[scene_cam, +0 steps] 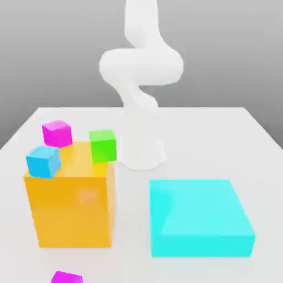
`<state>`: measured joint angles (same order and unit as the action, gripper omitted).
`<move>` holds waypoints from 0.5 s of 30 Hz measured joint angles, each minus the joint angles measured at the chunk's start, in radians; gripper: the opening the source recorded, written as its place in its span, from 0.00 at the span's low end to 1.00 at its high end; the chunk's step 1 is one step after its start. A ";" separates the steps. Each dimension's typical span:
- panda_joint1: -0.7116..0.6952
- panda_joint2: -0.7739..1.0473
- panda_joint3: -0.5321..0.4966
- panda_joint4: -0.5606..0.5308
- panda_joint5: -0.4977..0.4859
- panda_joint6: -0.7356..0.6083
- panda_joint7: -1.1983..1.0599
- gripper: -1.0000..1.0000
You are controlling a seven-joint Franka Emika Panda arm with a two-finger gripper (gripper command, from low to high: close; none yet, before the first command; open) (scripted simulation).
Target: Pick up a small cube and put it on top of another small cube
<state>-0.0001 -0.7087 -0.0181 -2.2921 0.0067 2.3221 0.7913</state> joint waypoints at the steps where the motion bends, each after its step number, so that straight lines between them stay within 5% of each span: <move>1: 0.000 0.039 -0.008 0.003 0.003 0.010 -0.004 0.50; 15: -0.016 0.550 -0.103 0.047 0.066 0.133 -0.071 0.50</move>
<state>-0.0157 -0.1589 -0.1213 -2.2447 0.0722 2.4554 0.7205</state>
